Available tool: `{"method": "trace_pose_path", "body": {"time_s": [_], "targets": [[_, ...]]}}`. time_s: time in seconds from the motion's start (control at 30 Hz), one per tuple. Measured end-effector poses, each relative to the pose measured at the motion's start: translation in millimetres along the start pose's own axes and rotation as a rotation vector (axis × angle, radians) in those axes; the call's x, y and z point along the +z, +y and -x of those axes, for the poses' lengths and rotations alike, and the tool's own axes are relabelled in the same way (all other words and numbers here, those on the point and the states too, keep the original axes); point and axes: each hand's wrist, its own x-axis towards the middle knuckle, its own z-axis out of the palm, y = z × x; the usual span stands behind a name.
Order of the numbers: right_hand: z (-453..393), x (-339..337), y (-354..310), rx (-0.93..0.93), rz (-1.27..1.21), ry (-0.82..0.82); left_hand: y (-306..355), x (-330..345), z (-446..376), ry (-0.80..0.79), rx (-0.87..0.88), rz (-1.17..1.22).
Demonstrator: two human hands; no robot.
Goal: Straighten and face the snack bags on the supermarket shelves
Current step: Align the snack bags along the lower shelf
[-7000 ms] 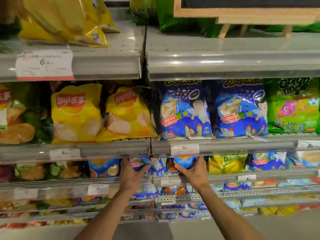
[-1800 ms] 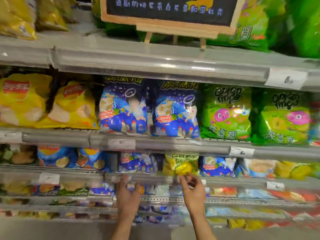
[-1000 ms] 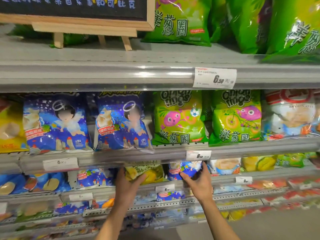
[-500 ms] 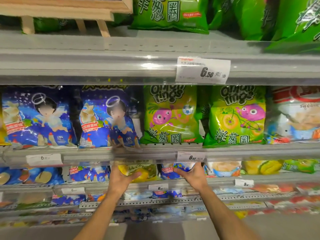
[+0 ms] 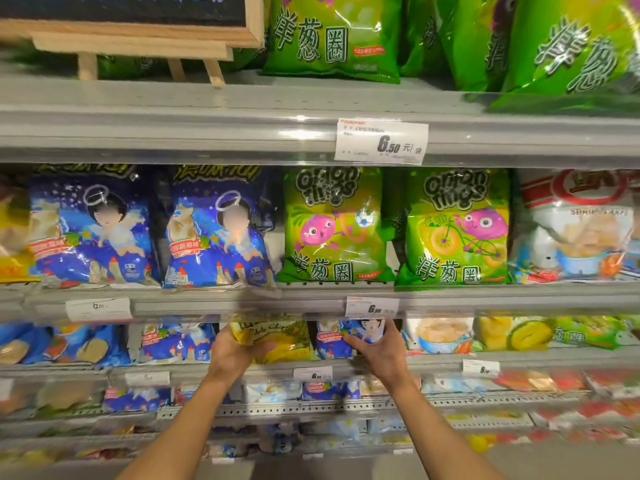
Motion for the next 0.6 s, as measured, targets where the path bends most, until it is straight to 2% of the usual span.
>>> {"method": "trace_pose_path", "body": {"time_s": [0.1, 0.2, 0.37, 0.47, 0.6], "targets": [[7.1, -2.3, -3.3, -0.010, 0.002, 0.020, 1.9, -1.4, 0.6, 0.027, 0.040, -0.032], [15.2, -10.7, -2.6, 0.021, -0.022, 0.019, 5.0, -4.4, -0.7, 0.046, -0.037, -0.052], [40.3, -30.6, 13.3, 0.047, -0.138, -0.007, 8.3, 7.3, 4.4, 0.096, -0.052, -0.171], [56.2, -50.3, 26.4, 0.079, -0.177, 0.011, 15.1, 30.6, 8.6, 0.045, -0.021, -0.277], [74.6, -80.2, 48.4, 0.101, -0.220, 0.110, 22.5, 74.7, 13.0, -0.026, -0.026, -0.170]]}}
